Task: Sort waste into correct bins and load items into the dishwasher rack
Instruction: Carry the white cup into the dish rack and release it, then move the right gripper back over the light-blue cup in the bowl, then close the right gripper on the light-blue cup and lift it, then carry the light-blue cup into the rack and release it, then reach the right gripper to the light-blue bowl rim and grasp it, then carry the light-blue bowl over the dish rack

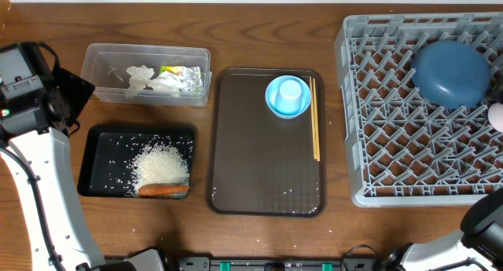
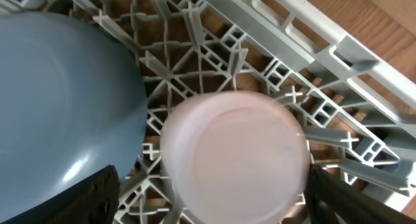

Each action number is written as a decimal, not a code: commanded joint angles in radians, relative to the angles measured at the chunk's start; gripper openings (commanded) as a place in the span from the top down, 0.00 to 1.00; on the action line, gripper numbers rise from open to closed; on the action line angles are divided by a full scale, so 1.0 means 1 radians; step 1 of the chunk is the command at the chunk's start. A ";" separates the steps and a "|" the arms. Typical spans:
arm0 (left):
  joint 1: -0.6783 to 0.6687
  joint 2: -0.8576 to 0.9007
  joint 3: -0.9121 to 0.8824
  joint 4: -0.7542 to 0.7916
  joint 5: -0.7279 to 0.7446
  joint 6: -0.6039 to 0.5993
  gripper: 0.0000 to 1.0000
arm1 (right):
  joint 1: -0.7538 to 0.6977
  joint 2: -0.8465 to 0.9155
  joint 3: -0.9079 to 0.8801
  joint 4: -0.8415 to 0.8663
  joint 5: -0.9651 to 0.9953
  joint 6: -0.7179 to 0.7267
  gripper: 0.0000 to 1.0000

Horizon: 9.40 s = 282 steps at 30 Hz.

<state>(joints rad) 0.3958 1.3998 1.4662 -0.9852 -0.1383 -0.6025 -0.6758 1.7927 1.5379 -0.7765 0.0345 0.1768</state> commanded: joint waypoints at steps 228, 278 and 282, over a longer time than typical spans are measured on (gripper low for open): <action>0.004 0.005 0.010 -0.002 -0.012 -0.001 0.00 | 1.187 0.109 -0.070 0.203 0.014 0.103 0.40; 0.004 0.005 0.010 -0.002 -0.012 -0.001 0.00 | 1.065 -0.179 -0.008 -0.282 0.014 0.294 0.99; 0.004 0.005 0.010 -0.002 -0.012 -0.001 0.00 | 0.950 -0.313 -0.097 -0.290 -0.106 0.265 0.99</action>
<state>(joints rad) 0.3958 1.3998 1.4662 -0.9848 -0.1383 -0.6025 0.3225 1.5387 1.5009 -1.0573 0.0261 0.4309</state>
